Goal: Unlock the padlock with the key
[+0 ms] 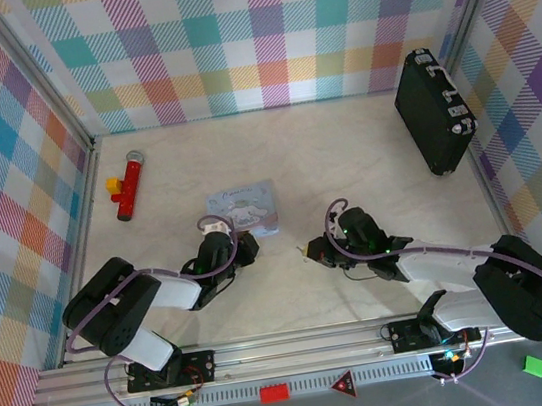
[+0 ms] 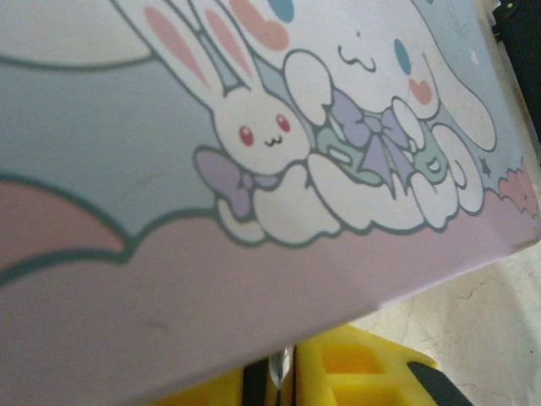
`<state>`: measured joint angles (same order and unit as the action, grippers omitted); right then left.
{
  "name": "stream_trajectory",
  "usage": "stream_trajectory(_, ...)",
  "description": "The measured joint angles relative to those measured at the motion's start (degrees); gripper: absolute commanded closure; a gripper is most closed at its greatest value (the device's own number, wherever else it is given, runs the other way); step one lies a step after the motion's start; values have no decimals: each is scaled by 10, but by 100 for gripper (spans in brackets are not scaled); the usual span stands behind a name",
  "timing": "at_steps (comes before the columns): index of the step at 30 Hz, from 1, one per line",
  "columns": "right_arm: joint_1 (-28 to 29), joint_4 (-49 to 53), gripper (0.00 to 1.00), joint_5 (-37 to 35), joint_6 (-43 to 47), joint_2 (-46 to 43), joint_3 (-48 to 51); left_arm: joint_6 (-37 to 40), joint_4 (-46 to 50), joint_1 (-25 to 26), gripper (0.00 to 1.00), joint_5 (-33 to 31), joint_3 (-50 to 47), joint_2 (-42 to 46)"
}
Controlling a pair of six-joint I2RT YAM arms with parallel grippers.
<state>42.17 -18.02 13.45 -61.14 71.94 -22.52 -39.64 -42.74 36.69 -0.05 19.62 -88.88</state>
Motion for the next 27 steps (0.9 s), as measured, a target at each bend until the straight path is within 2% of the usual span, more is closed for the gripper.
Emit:
stream_trajectory(6,13,-21,100,0,-9,33,-1,-7,8,1,73,2,-12,23)
stream_trajectory(16,18,-34,100,0,-14,52,-15,-24,-15,4,69,-10,-45,27)
stream_trajectory(21,23,-34,100,0,-14,52,-19,-30,-52,7,71,-16,-45,3)
stream_trajectory(27,29,-34,100,-2,-14,58,-21,-31,-73,11,81,-20,-45,-10)
